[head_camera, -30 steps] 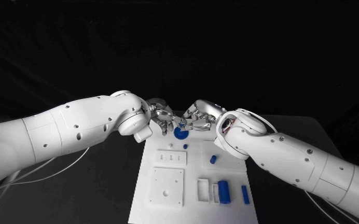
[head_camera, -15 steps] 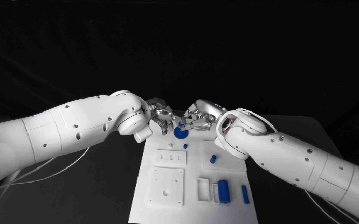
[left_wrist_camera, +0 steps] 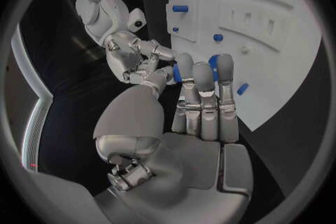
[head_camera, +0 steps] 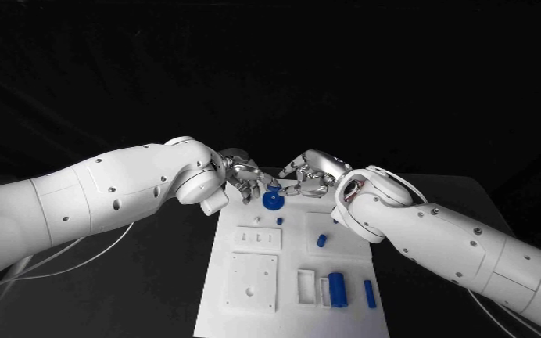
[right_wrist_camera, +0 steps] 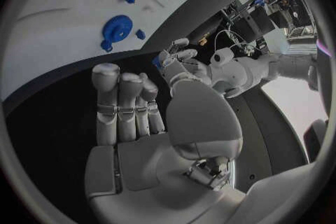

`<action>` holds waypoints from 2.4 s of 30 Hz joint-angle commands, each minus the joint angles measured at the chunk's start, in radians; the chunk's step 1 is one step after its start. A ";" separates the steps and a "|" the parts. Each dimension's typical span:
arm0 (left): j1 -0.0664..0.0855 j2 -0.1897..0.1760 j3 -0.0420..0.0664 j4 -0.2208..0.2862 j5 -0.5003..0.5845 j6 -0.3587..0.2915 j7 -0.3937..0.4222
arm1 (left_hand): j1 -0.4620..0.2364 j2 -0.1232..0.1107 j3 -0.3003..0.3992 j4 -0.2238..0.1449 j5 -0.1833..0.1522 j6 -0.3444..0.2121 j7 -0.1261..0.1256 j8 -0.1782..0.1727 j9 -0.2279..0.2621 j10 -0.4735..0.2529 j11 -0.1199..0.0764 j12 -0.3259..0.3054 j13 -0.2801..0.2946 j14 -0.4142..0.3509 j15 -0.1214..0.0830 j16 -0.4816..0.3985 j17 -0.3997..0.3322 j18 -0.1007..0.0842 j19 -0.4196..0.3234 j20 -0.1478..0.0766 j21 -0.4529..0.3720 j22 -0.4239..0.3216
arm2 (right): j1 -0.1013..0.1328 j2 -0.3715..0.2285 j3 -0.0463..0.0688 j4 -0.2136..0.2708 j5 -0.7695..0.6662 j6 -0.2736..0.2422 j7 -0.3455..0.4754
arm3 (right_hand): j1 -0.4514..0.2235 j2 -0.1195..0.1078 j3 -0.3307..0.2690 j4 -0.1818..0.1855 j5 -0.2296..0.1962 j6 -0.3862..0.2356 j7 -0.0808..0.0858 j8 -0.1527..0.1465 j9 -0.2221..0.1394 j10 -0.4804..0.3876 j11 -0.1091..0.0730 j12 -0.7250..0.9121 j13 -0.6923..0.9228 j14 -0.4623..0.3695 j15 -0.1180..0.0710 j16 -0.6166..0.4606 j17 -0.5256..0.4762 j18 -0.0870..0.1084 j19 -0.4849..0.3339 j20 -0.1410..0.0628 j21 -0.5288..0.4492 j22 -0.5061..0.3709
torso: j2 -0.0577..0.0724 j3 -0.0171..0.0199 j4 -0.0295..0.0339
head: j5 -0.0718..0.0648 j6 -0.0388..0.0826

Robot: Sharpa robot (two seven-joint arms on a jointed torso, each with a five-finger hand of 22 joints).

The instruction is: Assemble the parts on the task board

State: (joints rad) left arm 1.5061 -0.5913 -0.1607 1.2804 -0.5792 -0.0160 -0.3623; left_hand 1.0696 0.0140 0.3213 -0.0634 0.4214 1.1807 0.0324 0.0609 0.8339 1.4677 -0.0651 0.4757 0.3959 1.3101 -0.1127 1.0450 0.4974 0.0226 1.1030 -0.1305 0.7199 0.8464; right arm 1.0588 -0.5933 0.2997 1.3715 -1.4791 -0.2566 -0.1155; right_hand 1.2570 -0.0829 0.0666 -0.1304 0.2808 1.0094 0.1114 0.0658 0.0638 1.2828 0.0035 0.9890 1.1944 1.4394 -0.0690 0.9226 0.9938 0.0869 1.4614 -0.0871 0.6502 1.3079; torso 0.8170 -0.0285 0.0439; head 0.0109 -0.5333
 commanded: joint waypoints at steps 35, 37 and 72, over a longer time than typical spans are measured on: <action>-0.064 -0.082 -0.080 0.181 -0.338 -0.144 -0.160 | -0.031 -0.034 0.142 -0.106 0.092 0.090 -0.065 0.005 0.216 0.045 -0.033 0.186 0.039 0.074 -0.031 0.078 0.064 -0.003 0.094 -0.029 -0.057 0.212 | -0.030 -0.091 0.072 -0.126 0.255 -0.171 0.147 | 0.003 0.021 -0.039 -0.034 0.121 0.011 0.000 -0.004 -0.001 -0.019 -0.003 -0.007 -0.040 0.006 -0.001 -0.026 0.009 0.012 0.026 -0.001 -0.063 0.066 | -0.024 0.0130 -0.0036 | 0.023 -0.067; -0.071 -0.080 -0.080 0.185 -0.347 -0.147 -0.166 | -0.031 -0.036 0.144 -0.104 0.094 0.091 -0.065 0.005 0.219 0.045 -0.034 0.191 0.037 0.075 -0.031 0.079 0.067 -0.003 0.098 -0.030 -0.065 0.227 | -0.026 -0.084 0.073 -0.133 0.256 -0.172 0.147 | 0.003 0.021 -0.039 -0.035 0.122 0.011 0.000 -0.004 -0.001 -0.019 -0.003 -0.008 -0.041 0.006 -0.001 -0.026 0.009 0.012 0.026 -0.001 -0.063 0.066 | -0.024 0.0125 -0.0045 | 0.025 -0.071; -0.144 -0.050 -0.081 0.173 -0.460 -0.210 -0.161 | -0.030 -0.043 0.144 -0.083 0.092 0.098 -0.068 0.005 0.228 0.045 -0.034 0.212 0.034 0.079 -0.032 0.089 0.072 -0.004 0.134 -0.029 -0.149 0.332 | -0.019 -0.068 0.076 -0.150 0.257 -0.169 0.138 | -0.003 0.022 -0.032 -0.046 0.140 0.011 0.000 -0.004 -0.001 -0.021 -0.004 -0.008 -0.044 0.007 -0.001 -0.027 0.010 0.012 0.028 -0.001 -0.068 0.066 | -0.025 0.0117 -0.0050 | 0.019 -0.082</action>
State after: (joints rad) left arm 1.3630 -0.6446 -0.2419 1.4524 -1.0166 -0.1994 -0.5344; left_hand 1.0278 -0.0306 0.3941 -0.0817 0.5176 1.1916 0.0433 0.0607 1.0221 1.4738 -0.0824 0.6834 0.4310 1.3846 -0.1410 1.1308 0.5705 0.0227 1.2297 -0.1608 0.5746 1.1774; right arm 1.0391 -0.6616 0.3748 1.2211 -1.2233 -0.4243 0.0157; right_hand 1.2582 -0.0658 0.0363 -0.1698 0.4154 1.0140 0.1127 0.0657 0.0619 1.2689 -0.0036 0.9855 1.1517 1.4395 -0.0691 0.9001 1.0036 0.0909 1.4614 -0.0874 0.5877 1.3075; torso 0.7925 -0.0162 0.0384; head 0.0293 -0.6190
